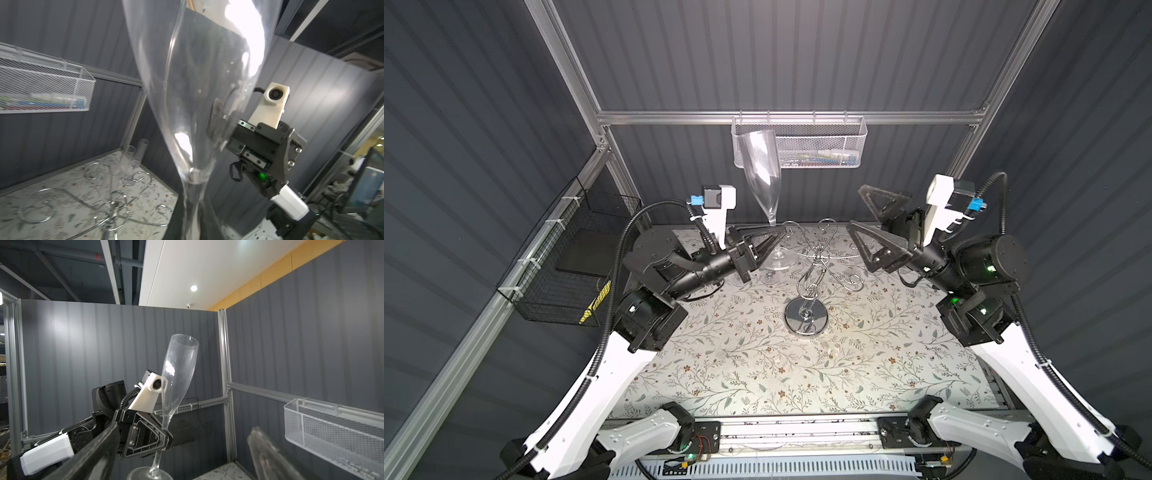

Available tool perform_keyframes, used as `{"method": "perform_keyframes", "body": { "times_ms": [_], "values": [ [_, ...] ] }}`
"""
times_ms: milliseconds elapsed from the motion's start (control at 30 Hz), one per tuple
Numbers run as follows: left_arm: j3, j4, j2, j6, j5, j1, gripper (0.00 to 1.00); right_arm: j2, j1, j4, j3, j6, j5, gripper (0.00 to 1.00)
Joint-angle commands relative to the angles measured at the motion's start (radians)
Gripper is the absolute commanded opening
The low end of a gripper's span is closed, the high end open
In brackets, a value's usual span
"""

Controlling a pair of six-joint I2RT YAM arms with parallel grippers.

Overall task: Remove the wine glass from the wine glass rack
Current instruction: 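Move the open right gripper around the bowl of the flute held by the left gripper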

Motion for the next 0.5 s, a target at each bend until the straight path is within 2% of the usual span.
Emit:
{"method": "perform_keyframes", "body": {
  "times_ms": [0,67,200,467],
  "values": [
    [-0.027,-0.164,-0.033,0.293,-0.139,-0.005,0.0,0.094,0.025,-0.219,0.128,0.099,0.025,0.99],
    [-0.038,-0.201,-0.048,0.369,-0.178,-0.005,0.0,0.129,0.059,-0.245,0.164,0.087,0.008,0.99],
    [-0.101,-0.224,-0.071,0.469,-0.186,-0.005,0.0,0.15,0.125,-0.108,0.104,0.068,0.005,0.99],
    [-0.133,-0.247,-0.078,0.538,-0.179,-0.005,0.0,0.241,0.222,-0.062,0.121,-0.006,0.056,0.99]
  ]
}}
